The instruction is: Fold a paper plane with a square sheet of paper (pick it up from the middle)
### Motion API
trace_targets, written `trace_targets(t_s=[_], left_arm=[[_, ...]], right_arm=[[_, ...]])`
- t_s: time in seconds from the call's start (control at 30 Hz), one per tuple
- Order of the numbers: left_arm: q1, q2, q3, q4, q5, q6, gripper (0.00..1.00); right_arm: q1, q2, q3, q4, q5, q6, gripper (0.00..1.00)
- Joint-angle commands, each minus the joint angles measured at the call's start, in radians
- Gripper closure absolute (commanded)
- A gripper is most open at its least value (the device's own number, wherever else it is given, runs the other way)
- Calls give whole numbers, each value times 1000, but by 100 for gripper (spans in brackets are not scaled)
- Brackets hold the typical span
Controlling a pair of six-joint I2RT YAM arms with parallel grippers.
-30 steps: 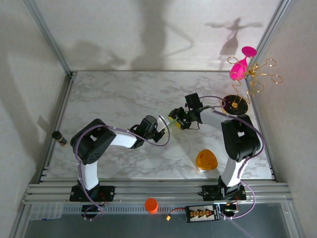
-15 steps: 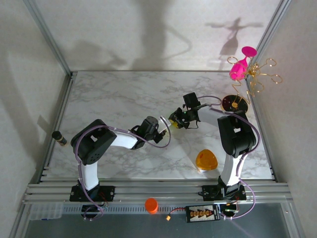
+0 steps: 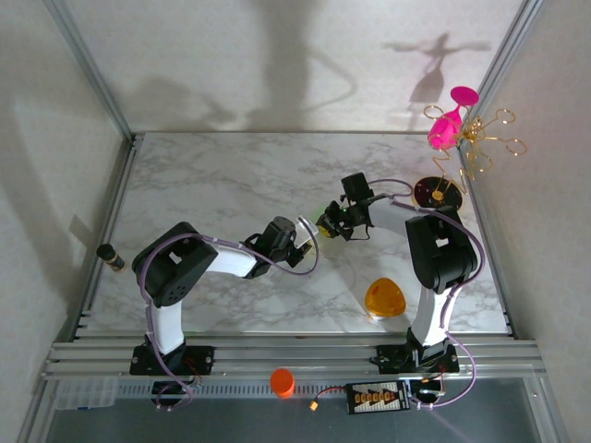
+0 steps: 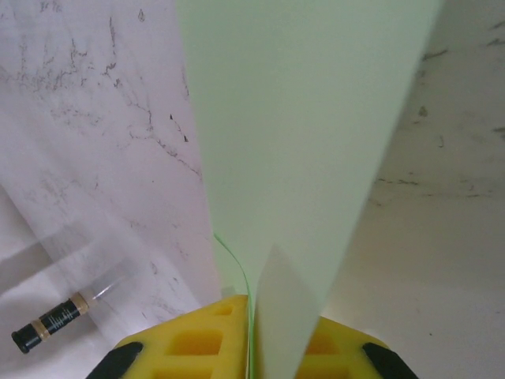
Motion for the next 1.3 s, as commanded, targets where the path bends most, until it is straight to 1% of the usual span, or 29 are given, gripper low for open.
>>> trace_targets(t_s=[0.0, 0.07, 0.2, 0.4, 0.6, 0.73, 0.8, 0.97, 1.07, 1.17, 1.27], left_arm=[[-12, 2, 16, -17, 10, -24, 72], [-12, -2, 17, -16, 12, -30, 70], [-12, -9, 24, -20, 14, -37, 69], [-12, -10, 37, -39, 1, -29, 80], [-12, 7, 39, -52, 7, -38, 84], [-10, 9, 37, -47, 22, -51, 89], [-9, 13, 36, -47, 30, -57, 91], [4, 18, 22, -43, 62, -84, 95], [13, 10, 12, -38, 85, -102, 95], [22, 13, 7, -35, 112, -120, 95], [30, 17, 3, -31, 139, -137, 95]], right_arm=[[3, 3, -14, 1, -21, 4, 88], [2, 3, -16, 3, -22, 4, 88], [2, 5, -19, 2, -20, 4, 89], [3, 7, -19, 3, -21, 4, 89], [3, 8, -23, 7, -21, 6, 88], [3, 10, -25, 6, -26, 9, 86], [2, 8, -23, 3, -26, 9, 81], [-3, -11, -9, -23, 15, 0, 53], [-10, -28, -3, -35, 41, -3, 40], [-20, -45, 2, -44, 72, -8, 33], [-31, -61, 1, -53, 98, -12, 28]])
